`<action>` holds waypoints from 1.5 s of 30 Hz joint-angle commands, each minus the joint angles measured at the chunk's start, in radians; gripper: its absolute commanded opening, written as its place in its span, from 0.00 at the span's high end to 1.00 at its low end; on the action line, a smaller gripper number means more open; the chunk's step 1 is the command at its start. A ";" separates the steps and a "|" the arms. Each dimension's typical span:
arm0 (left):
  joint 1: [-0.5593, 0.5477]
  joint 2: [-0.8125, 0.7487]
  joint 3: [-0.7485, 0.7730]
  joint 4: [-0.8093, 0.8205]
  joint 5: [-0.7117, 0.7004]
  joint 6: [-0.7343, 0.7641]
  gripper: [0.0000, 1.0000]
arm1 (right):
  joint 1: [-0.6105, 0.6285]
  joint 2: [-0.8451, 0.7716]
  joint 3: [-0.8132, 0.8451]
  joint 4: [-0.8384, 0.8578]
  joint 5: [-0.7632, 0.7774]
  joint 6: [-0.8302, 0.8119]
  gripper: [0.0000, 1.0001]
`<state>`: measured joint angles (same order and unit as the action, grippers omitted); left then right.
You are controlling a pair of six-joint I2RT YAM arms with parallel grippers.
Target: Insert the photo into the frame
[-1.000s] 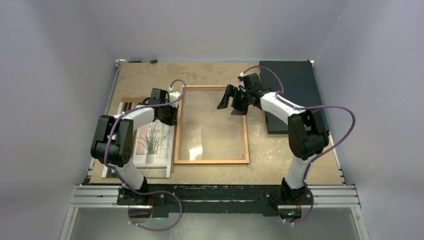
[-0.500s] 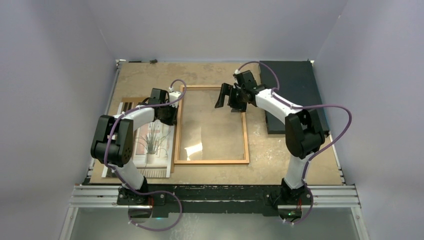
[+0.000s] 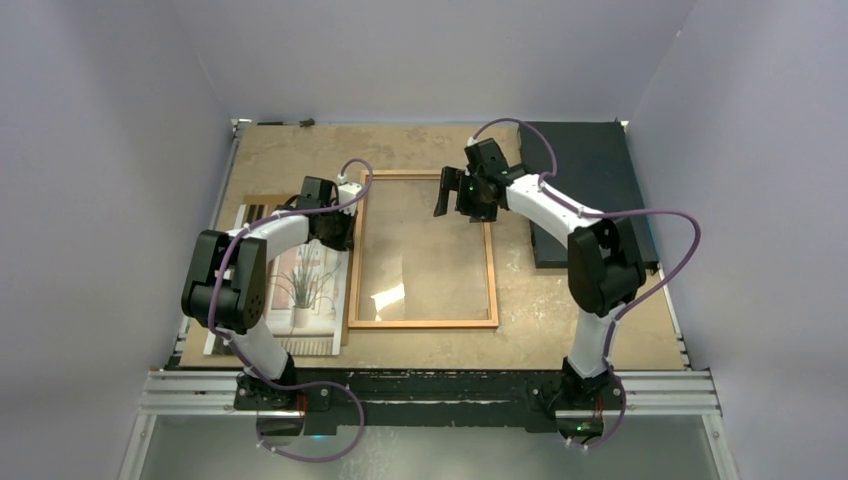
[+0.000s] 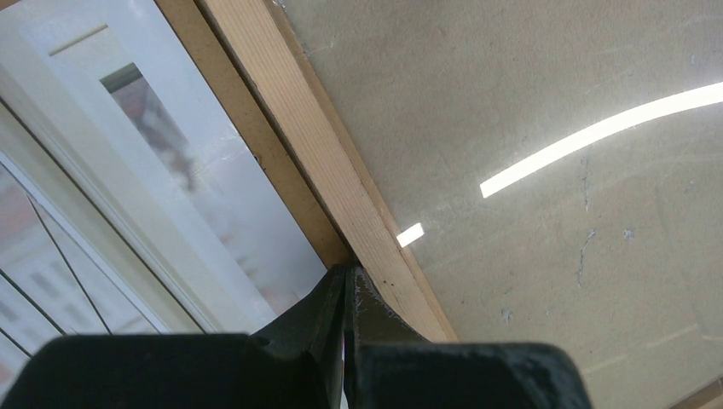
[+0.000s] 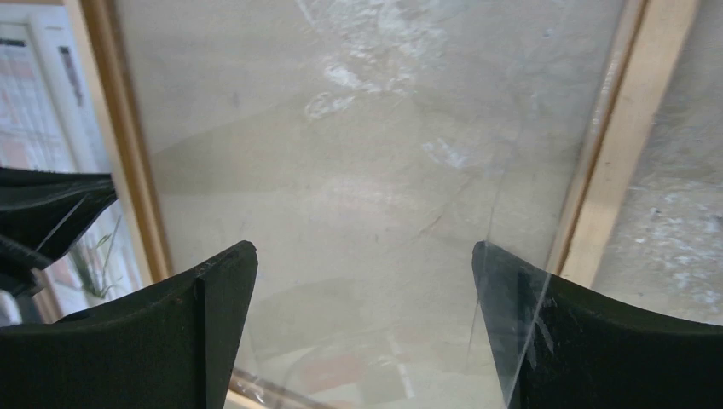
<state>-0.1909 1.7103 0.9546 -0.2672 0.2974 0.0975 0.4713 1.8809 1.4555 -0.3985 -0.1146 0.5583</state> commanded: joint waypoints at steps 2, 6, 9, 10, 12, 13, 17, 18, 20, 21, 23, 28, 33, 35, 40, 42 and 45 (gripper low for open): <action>-0.009 0.003 -0.018 -0.040 0.039 0.005 1.00 | 0.006 0.015 0.056 -0.056 0.099 -0.040 0.01; -0.009 0.002 -0.017 -0.041 0.039 0.005 1.00 | 0.006 0.020 0.063 -0.063 0.114 -0.048 0.01; -0.009 0.002 -0.020 -0.041 0.039 0.003 1.00 | 0.006 0.027 0.062 -0.065 0.114 -0.050 0.01; -0.009 0.002 -0.021 -0.041 0.039 0.004 1.00 | 0.006 0.029 0.060 -0.067 0.114 -0.052 0.01; -0.009 0.002 -0.022 -0.041 0.038 0.005 1.00 | 0.006 0.032 0.052 -0.073 0.110 -0.054 0.01; -0.009 0.002 -0.021 -0.040 0.037 0.004 1.00 | 0.006 0.034 0.048 -0.073 0.108 -0.050 0.01; -0.009 0.007 -0.022 -0.037 0.038 0.004 1.00 | 0.006 0.052 0.048 -0.073 0.114 -0.053 0.01; -0.009 0.007 -0.023 -0.038 0.039 0.004 1.00 | 0.006 0.056 0.049 -0.073 0.113 -0.054 0.01; -0.009 0.009 -0.023 -0.036 0.039 0.001 1.00 | 0.006 0.060 0.051 -0.069 0.114 -0.054 0.01; -0.009 0.009 -0.022 -0.036 0.039 0.002 1.00 | 0.006 0.062 0.052 -0.069 0.129 -0.054 0.01; -0.008 0.010 -0.023 -0.037 0.039 0.002 1.00 | 0.006 0.068 0.054 -0.068 0.140 -0.058 0.01; -0.009 0.007 -0.027 -0.037 0.039 0.003 1.00 | 0.001 0.070 0.039 -0.047 0.168 -0.064 0.01; -0.009 0.002 -0.027 -0.038 0.035 0.005 1.00 | 0.001 0.082 0.051 -0.049 0.180 -0.066 0.01; -0.009 0.003 -0.028 -0.038 0.036 0.004 1.00 | 0.000 0.085 0.054 -0.051 0.189 -0.067 0.01; -0.010 0.005 -0.031 -0.036 0.037 0.004 1.00 | 0.000 0.083 0.053 -0.052 0.209 -0.072 0.01; -0.009 0.005 -0.031 -0.035 0.036 0.005 1.00 | 0.000 0.085 0.054 -0.052 0.220 -0.076 0.01; -0.009 0.003 -0.030 -0.038 0.036 0.008 1.00 | -0.003 0.084 0.057 -0.053 0.234 -0.081 0.01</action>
<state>-0.1909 1.7107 0.9535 -0.2649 0.2974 0.0975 0.4706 1.9614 1.4773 -0.4507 0.0746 0.4980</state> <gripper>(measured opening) 0.002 0.987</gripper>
